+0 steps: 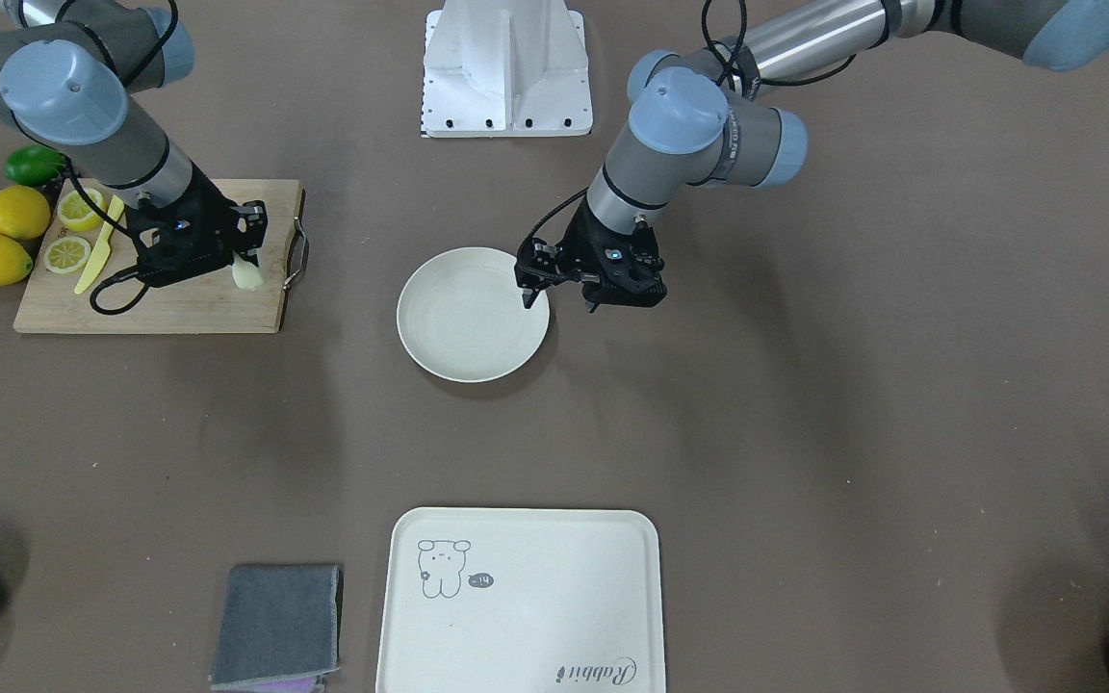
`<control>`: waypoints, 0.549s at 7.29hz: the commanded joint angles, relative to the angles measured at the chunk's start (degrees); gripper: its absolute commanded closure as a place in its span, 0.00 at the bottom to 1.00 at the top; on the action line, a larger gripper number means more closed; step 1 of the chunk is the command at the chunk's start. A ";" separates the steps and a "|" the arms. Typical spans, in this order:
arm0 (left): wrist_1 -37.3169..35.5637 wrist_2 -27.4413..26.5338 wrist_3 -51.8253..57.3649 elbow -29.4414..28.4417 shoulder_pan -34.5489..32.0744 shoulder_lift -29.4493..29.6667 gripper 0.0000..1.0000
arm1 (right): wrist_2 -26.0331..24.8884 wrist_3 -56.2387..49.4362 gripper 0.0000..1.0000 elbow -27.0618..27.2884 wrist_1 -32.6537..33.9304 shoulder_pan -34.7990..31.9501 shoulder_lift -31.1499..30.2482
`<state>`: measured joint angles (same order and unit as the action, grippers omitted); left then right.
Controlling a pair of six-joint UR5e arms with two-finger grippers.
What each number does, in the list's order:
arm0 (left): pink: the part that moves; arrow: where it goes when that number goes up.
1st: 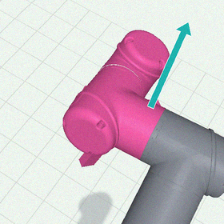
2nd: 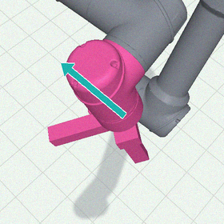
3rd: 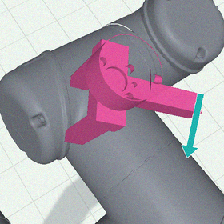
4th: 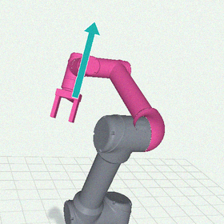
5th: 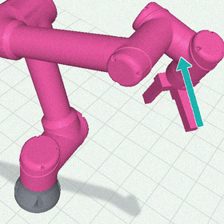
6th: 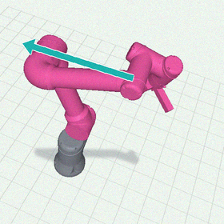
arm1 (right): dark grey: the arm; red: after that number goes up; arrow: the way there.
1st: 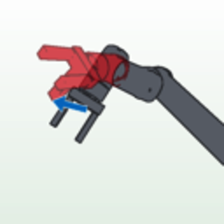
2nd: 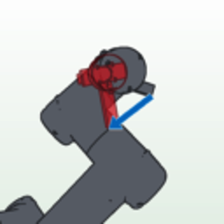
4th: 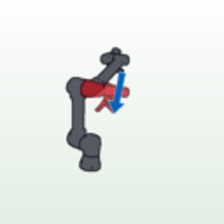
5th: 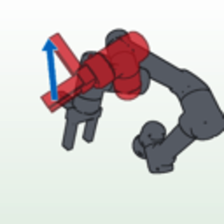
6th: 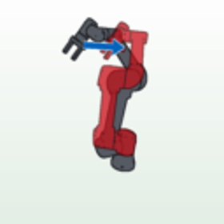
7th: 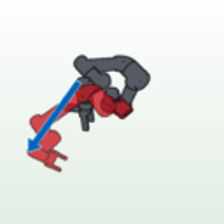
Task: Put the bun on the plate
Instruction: 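Grasp the cream bun on the cutting board with the right gripper, then carry the bun over the white plate with the right gripper while the left gripper withdraws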
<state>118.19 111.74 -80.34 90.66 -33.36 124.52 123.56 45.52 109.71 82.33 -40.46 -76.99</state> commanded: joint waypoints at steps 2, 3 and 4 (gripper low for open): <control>-0.24 6.81 6.83 8.89 -6.88 -12.76 0.10 | -1.56 7.70 1.00 -4.73 6.96 2.90 17.78; -0.15 10.22 9.82 9.27 -10.03 -15.24 0.10 | -5.48 12.18 1.00 -10.07 6.88 5.54 23.75; -0.15 12.78 11.59 9.71 -12.41 -16.92 0.10 | -6.57 12.84 1.00 -14.91 6.44 6.43 27.12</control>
<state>118.02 121.33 -71.44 99.43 -42.70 110.32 119.16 55.85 100.47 88.96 -35.79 -55.20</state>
